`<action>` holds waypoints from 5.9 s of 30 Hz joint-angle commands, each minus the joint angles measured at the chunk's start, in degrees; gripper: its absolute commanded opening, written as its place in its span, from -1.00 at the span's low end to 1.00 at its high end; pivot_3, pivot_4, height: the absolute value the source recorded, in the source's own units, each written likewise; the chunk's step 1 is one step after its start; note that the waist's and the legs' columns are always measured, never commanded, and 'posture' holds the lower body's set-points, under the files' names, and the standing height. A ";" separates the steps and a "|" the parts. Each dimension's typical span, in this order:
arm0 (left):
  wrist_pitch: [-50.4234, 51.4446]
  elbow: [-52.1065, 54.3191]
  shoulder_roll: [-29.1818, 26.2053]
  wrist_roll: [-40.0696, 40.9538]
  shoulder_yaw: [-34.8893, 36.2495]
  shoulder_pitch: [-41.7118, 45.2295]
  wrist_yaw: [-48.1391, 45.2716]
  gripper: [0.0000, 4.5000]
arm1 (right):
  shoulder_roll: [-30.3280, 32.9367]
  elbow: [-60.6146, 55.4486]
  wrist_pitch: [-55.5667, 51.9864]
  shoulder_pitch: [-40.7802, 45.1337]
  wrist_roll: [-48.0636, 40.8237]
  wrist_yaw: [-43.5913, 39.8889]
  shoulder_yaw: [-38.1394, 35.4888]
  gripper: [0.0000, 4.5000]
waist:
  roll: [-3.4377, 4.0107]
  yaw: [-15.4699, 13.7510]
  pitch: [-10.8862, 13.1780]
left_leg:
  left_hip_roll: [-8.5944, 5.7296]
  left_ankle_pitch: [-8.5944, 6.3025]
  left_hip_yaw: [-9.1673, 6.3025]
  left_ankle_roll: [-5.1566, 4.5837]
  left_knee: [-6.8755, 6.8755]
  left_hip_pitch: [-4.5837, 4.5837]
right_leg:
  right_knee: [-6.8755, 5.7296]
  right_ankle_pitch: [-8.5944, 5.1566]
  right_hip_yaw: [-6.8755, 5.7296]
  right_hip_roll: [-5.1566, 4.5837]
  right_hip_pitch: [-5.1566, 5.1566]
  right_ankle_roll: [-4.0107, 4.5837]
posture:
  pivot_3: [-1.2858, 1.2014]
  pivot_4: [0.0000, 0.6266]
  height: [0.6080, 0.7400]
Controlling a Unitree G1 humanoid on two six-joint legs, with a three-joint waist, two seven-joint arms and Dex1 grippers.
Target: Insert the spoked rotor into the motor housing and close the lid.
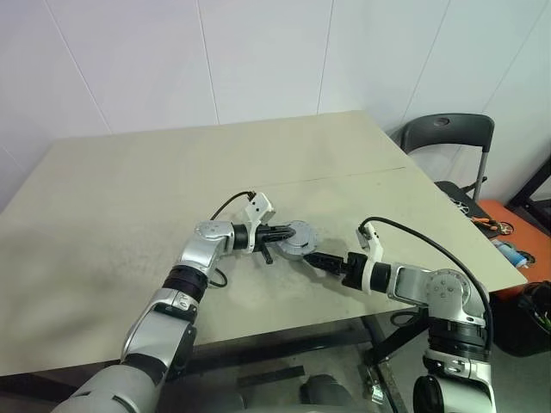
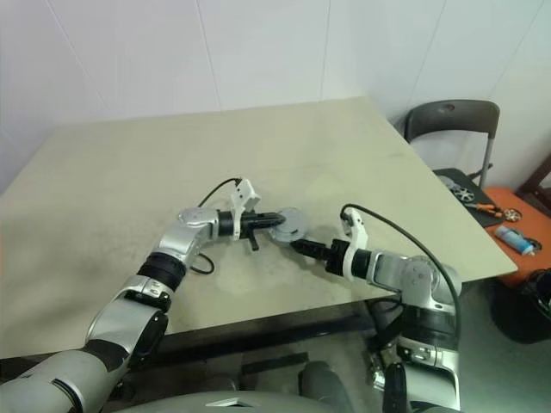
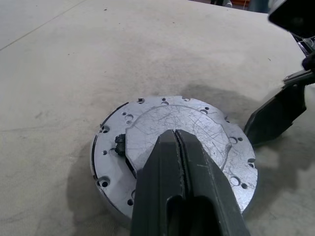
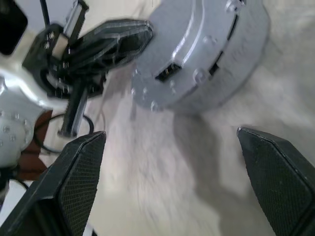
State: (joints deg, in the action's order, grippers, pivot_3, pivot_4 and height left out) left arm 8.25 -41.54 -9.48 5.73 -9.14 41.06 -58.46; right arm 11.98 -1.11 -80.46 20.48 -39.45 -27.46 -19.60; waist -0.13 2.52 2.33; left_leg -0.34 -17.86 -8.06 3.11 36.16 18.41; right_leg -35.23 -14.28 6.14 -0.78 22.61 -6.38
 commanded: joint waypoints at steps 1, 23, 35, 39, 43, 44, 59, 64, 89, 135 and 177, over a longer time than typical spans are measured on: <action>2.29 -0.01 -0.30 -0.89 -1.49 -1.99 -0.47 -1.00 | -3.26 1.27 2.97 2.27 0.25 3.76 -0.92 0.98 | 0.00 0.02 0.00 | 0.00 0.00 0.00 0.00 0.00 0.00 | 0.00 0.00 0.00 0.00 0.00 0.00 | 0.03 -1.00 1.00; 4.11 3.22 -0.57 -1.05 -1.83 -4.20 0.12 -1.00 | -12.65 9.60 13.99 2.10 2.75 15.03 0.28 0.98 | -0.03 1.88 -0.19 | 0.02 0.02 0.00 0.04 0.09 -0.24 | -0.16 -0.09 0.02 0.03 -0.41 0.25 | 0.03 -1.00 1.00; 2.30 -1.78 -3.81 0.93 2.46 2.58 0.67 -1.00 | -12.45 11.77 14.74 2.85 1.90 14.99 0.84 0.98 | -0.01 3.33 -0.22 | 0.04 0.03 -0.01 0.05 0.10 -0.28 | -0.23 -0.09 0.02 0.05 -0.32 0.25 | 0.03 -1.00 1.00; -0.48 -7.79 -5.36 0.27 3.27 6.10 0.91 -1.00 | -12.32 11.84 14.83 3.19 1.55 14.94 1.47 0.98 | 0.00 3.66 -0.19 | 0.04 0.03 -0.02 0.05 0.04 -0.22 | -0.26 -0.08 0.02 0.08 -0.15 0.24 | 0.03 -1.00 1.00; -1.65 -9.21 -5.35 0.34 3.13 6.38 0.45 -1.00 | -12.46 12.44 15.47 3.77 1.51 15.30 1.43 0.98 | 0.00 3.53 -0.19 | 0.04 0.03 -0.06 0.05 0.02 -0.20 | -0.26 0.01 0.02 0.07 0.04 0.12 | 0.03 -1.00 1.00; -1.68 -9.00 -5.26 0.34 3.07 6.17 0.35 -1.00 | -12.52 12.56 15.64 3.86 1.54 15.39 1.38 0.98 | 0.00 3.51 -0.19 | 0.03 0.03 -0.06 0.05 0.02 -0.17 | -0.26 0.04 0.03 0.07 0.10 0.09 | 0.03 -1.00 1.00; -2.79 -9.09 -4.23 -0.46 2.80 3.57 0.40 -1.00 | -14.86 12.49 17.97 2.15 1.54 19.12 0.30 0.98 | -0.01 3.31 -0.18 | 0.03 0.03 -0.07 0.05 0.02 -0.17 | -0.25 0.04 0.03 0.07 0.07 0.17 | 0.03 -1.00 1.00; -2.60 -8.57 -4.34 -0.57 2.87 3.03 0.29 -1.00 | -17.68 13.77 20.19 4.52 -1.06 21.79 -3.56 0.45 | 0.01 3.36 -0.17 | 0.03 0.03 -0.07 0.05 0.02 -0.18 | -0.25 -0.02 0.03 0.07 -0.01 0.29 | 0.03 -1.00 1.00; -1.71 -6.21 -4.21 -0.90 3.10 1.42 0.80 -1.00 | -19.05 18.85 21.76 8.15 -3.42 21.78 -1.96 -0.12 | 0.18 4.12 -0.12 | 0.04 0.03 -0.09 0.04 -0.15 -0.16 | -0.30 0.08 0.03 0.09 0.19 0.13 | 0.03 -1.00 1.00; 0.12 -3.11 -4.85 -1.10 2.79 -1.07 0.52 -1.00 | -18.21 10.95 17.11 8.12 -16.60 24.19 -9.07 -0.38 | 0.39 2.88 0.06 | 0.06 0.03 -0.06 0.03 -0.51 0.14 | -0.07 0.09 0.05 0.08 0.62 0.13 | 0.03 -1.00 1.00; 40.77 7.01 -14.61 33.87 35.83 2.72 13.12 -1.00 | -22.99 13.71 20.70 14.26 -30.98 22.28 -7.24 -0.38 | 0.71 4.43 0.53 | -0.05 0.16 -0.12 0.25 -0.15 1.27 | -0.67 0.27 0.02 -0.09 1.83 0.40 | 0.03 -1.00 1.00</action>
State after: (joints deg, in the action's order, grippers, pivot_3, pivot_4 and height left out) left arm 47.65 -34.40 -22.83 37.13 24.00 44.21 -45.79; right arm -7.85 16.29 -59.80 30.66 -66.60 -3.23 -27.56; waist 0.58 6.95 2.86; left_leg -0.39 -17.71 -8.18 3.35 36.00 19.69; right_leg -35.94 -14.02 6.17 -0.88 24.48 -5.98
